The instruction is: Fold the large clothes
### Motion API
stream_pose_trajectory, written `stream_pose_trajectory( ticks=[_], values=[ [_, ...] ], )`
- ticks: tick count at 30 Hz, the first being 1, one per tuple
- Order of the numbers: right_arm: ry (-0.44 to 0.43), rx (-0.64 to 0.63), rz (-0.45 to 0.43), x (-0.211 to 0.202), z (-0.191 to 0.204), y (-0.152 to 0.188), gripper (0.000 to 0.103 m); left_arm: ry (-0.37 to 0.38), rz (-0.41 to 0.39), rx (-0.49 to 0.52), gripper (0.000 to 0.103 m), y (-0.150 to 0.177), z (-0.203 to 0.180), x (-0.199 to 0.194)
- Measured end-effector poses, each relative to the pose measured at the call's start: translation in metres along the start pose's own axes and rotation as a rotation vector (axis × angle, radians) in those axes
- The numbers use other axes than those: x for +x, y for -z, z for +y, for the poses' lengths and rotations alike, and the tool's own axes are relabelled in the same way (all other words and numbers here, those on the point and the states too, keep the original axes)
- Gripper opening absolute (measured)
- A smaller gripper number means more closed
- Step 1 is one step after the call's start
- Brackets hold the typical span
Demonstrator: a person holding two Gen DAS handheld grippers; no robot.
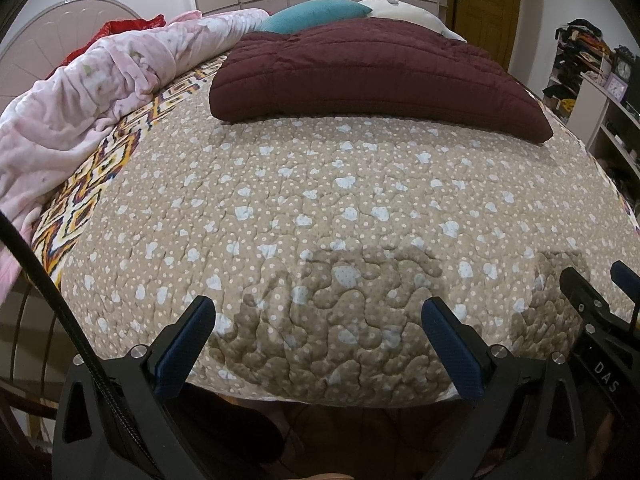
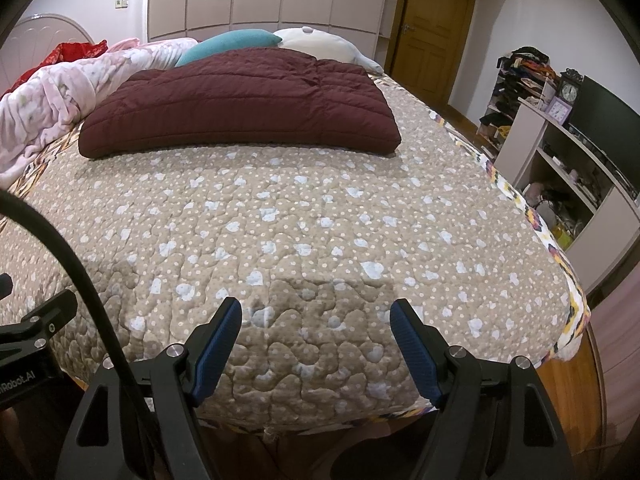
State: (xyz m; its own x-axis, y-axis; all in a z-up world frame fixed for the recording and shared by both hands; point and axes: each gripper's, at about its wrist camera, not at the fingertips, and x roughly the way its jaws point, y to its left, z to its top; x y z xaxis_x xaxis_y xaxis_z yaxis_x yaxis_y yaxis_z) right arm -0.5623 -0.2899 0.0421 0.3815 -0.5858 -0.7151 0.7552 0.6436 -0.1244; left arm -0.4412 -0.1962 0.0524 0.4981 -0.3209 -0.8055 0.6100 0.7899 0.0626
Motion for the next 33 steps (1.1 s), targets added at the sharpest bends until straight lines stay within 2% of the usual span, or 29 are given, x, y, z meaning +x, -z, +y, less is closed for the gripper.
stream_pose_trajectory(
  ticks=[33],
  values=[
    [-0.008, -0.010, -0.001, 0.0023, 0.0011, 0.0019, 0.082, -0.012, 0.012, -0.014, 0.103, 0.0041, 0.0023, 0.0049]
  ],
)
